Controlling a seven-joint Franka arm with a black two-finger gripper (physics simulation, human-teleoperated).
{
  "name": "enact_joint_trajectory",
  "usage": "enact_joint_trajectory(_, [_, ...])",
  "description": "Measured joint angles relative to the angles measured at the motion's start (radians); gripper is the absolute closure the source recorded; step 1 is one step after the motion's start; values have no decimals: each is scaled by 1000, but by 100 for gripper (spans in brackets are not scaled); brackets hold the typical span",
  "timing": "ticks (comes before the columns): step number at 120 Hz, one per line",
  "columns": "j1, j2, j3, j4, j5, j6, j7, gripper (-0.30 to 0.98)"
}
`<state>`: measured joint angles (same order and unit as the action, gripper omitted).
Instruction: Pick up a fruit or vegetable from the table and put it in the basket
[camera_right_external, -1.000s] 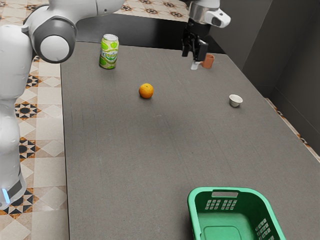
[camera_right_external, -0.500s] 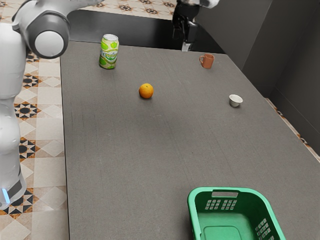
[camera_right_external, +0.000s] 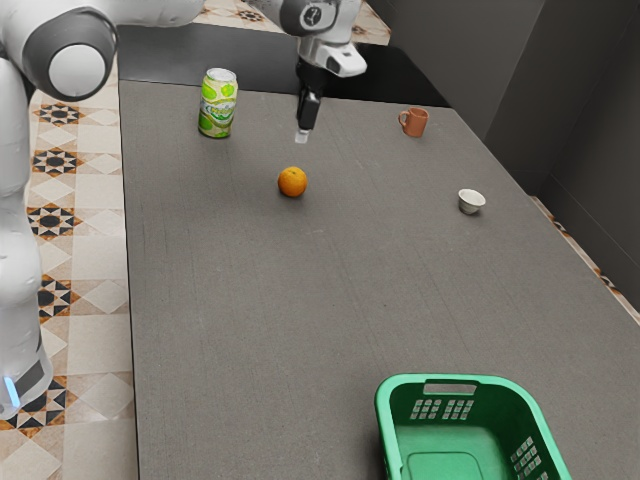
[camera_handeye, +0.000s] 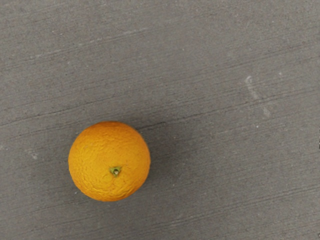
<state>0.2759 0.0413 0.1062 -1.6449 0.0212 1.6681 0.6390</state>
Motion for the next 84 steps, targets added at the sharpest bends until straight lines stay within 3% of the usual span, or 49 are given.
enact_joint_trajectory(31, [-29, -127, 4, -231, -3, 145, 160, 0])
enact_joint_trajectory(84, [-12, -65, 53, -277, 18, 280, 318, 0])
